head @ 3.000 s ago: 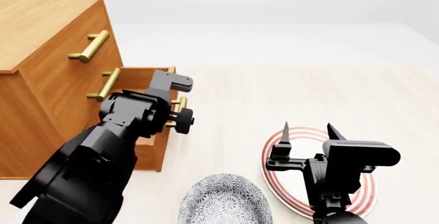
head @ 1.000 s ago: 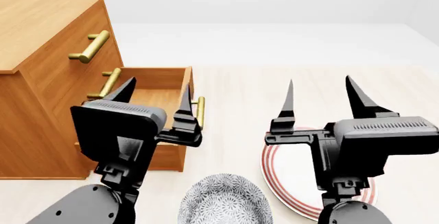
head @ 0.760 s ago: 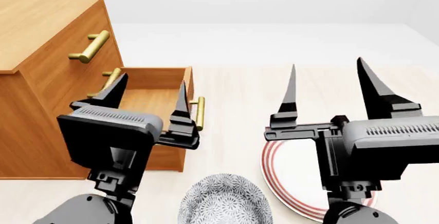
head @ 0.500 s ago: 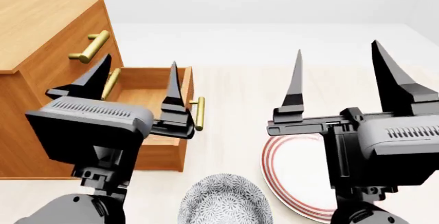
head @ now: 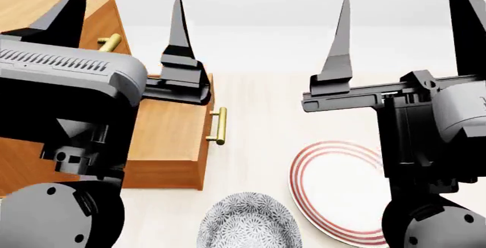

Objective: Open the bottom drawer of the cabinet.

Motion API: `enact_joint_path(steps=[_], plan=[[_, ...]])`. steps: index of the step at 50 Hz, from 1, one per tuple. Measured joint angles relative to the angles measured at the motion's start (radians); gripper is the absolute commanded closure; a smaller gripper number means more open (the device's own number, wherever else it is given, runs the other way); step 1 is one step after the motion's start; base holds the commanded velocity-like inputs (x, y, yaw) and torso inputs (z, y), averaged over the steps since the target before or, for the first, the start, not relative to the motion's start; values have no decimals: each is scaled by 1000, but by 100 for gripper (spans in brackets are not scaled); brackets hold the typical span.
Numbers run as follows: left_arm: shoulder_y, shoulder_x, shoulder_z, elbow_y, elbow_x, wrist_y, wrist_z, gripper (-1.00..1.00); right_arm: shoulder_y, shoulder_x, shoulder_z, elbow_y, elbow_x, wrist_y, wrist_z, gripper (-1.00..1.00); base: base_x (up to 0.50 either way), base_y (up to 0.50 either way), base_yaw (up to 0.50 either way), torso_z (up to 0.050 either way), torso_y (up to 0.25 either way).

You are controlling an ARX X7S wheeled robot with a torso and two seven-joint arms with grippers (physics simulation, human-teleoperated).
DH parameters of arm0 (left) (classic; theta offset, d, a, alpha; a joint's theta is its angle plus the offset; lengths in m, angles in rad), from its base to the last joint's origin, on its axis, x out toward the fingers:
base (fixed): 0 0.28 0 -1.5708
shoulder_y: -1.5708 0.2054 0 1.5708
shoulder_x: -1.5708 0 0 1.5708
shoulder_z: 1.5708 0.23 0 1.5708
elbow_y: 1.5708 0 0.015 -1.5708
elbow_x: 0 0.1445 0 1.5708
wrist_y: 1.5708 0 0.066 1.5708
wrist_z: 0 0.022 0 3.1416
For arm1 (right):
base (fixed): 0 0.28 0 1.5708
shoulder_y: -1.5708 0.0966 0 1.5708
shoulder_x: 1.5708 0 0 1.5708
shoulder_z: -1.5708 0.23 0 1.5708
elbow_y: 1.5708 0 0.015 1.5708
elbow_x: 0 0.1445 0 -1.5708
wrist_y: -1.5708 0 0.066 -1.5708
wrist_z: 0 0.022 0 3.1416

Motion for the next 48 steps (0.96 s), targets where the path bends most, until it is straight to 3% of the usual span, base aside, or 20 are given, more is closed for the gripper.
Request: enact_joint_path(steps=[23, 48], plan=[[-151, 35, -5, -89, -9, -34, 13, -100, 213, -16, 13, 67, 35, 66, -39, -100, 0, 0, 0, 0, 0], [-213, 43, -13, -105, -39, -62, 5, -100, 313, -27, 16, 66, 59, 121, -46, -100, 0, 0, 0, 0, 0]])
